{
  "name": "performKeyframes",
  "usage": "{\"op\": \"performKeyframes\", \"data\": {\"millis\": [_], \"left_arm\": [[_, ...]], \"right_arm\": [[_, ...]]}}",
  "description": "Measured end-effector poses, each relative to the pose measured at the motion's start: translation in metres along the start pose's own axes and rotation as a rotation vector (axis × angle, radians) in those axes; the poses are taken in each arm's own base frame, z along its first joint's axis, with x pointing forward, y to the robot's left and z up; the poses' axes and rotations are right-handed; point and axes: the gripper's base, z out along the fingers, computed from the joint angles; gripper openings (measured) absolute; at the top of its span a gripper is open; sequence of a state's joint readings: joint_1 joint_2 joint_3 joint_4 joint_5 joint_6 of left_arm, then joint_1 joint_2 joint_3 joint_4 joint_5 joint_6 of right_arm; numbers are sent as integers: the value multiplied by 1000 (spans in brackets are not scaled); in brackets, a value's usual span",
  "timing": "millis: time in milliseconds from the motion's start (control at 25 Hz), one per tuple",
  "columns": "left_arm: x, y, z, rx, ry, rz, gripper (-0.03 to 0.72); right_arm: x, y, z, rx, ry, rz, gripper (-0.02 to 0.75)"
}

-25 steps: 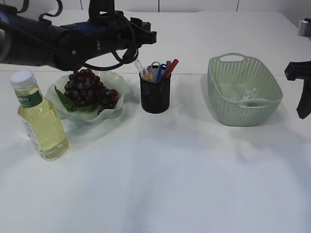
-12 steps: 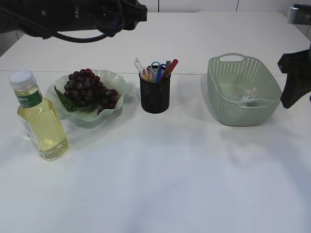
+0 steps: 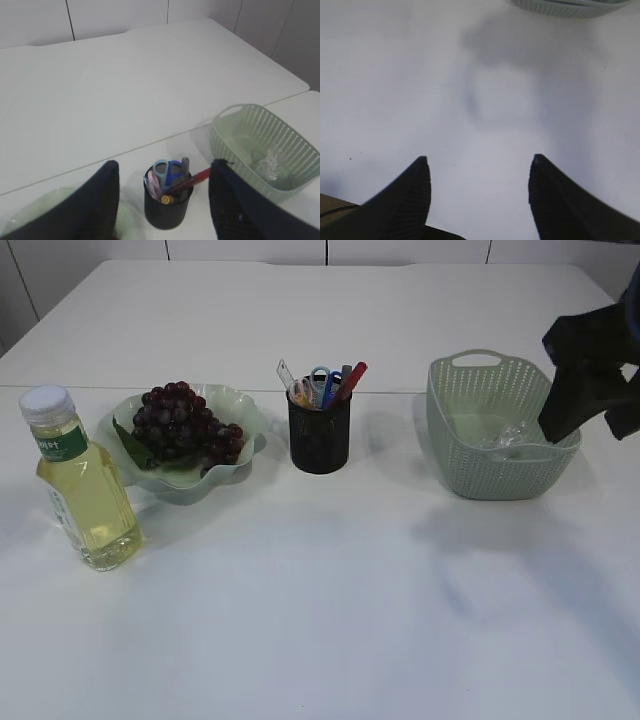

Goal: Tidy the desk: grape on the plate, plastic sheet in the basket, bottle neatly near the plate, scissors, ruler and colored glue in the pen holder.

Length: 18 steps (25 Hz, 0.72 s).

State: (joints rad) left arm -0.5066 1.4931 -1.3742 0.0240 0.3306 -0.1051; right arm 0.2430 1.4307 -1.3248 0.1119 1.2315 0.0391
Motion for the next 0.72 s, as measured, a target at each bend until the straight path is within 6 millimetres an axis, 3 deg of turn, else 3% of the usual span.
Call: {"op": "performKeyframes", "data": {"millis": [360,720], "left_arm": [[-16,1,-85,-19,76,10,422],[-17,-7,-144,15,100,27,422]], "right_arm": [[22,13,-46,-110,-122,16,489],[54,16,-94,-121,-281,-44,490]]}}
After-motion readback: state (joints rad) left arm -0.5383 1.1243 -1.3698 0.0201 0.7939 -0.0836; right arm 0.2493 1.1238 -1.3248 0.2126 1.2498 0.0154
